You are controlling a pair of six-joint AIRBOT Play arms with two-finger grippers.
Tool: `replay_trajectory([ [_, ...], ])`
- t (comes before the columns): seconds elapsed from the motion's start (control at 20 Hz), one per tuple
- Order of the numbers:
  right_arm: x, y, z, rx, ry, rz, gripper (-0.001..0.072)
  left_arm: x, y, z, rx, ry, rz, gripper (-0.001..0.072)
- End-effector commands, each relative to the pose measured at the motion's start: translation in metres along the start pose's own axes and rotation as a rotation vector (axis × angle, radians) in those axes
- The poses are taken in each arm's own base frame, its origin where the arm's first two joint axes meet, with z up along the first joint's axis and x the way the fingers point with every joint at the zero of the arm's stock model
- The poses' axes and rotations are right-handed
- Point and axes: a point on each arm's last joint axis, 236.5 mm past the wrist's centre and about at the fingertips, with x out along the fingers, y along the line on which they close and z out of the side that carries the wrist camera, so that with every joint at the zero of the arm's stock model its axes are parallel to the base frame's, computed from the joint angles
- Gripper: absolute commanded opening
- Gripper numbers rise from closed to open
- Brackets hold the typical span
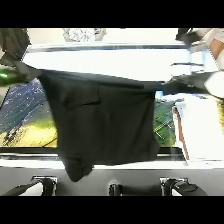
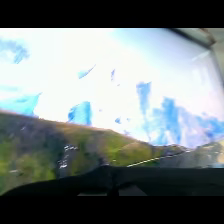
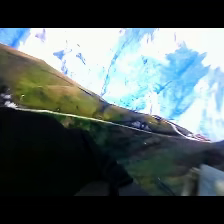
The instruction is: Fold the shirts.
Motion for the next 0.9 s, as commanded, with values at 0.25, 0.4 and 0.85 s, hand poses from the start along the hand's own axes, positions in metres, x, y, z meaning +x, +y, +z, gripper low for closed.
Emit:
replay_trajectory([
  [0.25, 0.201, 0.061, -0.021, 0.420, 0.059, 0.237, 0.0042, 0.131, 0.122, -0.078, -0.218, 0.243, 0.085, 0.0029],
  [0.4, 0.198, 0.059, -0.021, 0.333, 0.063, 0.256, 0.0295, 0.132, 0.119, -0.094, -0.231, 0.312, 0.062, 0.0092],
  [0.85, 0.032, -0.043, -0.133, 0.117, 0.479, 0.413, 0.0667, -0.046, 0.203, -0.175, -0.411, 0.705, 0.371, 0.0489],
])
